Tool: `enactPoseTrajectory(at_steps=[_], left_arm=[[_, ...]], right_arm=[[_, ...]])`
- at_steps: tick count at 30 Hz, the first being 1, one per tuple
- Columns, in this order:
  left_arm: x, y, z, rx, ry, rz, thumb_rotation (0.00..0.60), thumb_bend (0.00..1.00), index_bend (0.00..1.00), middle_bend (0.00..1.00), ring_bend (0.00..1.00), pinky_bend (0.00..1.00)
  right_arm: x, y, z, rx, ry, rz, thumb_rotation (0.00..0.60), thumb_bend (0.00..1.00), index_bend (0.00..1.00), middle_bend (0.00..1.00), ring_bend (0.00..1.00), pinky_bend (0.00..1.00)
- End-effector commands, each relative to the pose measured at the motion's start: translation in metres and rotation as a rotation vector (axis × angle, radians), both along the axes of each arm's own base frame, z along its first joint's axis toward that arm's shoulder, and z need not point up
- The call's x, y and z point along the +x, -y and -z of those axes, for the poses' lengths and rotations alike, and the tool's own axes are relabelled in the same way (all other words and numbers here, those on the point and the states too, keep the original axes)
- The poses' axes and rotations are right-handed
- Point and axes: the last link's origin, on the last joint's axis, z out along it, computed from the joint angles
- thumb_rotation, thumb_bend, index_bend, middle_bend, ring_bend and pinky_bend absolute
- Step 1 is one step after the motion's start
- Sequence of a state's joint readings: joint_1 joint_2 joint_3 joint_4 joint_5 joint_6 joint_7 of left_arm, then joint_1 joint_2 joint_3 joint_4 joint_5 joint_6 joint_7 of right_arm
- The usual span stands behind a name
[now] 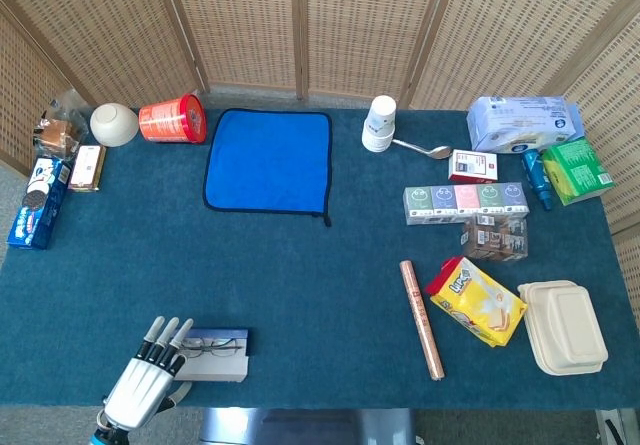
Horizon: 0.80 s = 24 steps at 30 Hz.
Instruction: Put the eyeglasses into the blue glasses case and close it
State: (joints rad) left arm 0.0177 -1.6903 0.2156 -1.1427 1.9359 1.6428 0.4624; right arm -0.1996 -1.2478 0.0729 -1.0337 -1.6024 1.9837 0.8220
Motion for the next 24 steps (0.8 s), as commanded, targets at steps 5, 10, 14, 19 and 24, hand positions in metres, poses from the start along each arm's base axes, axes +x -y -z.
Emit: enactPoseTrajectory(at_steps=[5,10,14,19,24], left_arm=[[-0.0005,0.0019,0.0014,-0.009,0.008,-0.010,0.415,0.28,0.51,0.02,0.00,0.00],[-0.0026,0.0038,0.0022,-0.023,0.004,-0.031,0.423,0.31,0.54,0.02,0.00,0.00],[-0.0043,0.0039,0.0032,-0.033,-0.005,-0.041,0.413,0.37,0.55,0.03,0.00,0.00],[-0.0048,0.0035,0.0039,-0.043,0.003,-0.057,0.408,0.43,0.56,0.04,0.00,0.00],[-0.0052,0.0031,0.0060,-0.052,0.033,-0.093,0.431,0.46,0.57,0.05,0.00,0.00]], right_arm=[[-0.0009,-0.0003,0.0005,0.002,0.002,0.004,0.600,0.35,0.00,0.04,0.00,0.11],[-0.0012,-0.0004,0.0002,0.000,0.002,0.005,0.600,0.35,0.00,0.04,0.00,0.11],[-0.0009,-0.0003,0.0002,0.003,0.002,0.005,0.600,0.35,0.00,0.04,0.00,0.11],[0.0003,0.0004,-0.0007,0.004,0.006,0.001,0.600,0.35,0.00,0.04,0.00,0.11],[0.0016,0.0016,-0.0010,0.005,0.003,0.003,0.600,0.35,0.00,0.04,0.00,0.11]])
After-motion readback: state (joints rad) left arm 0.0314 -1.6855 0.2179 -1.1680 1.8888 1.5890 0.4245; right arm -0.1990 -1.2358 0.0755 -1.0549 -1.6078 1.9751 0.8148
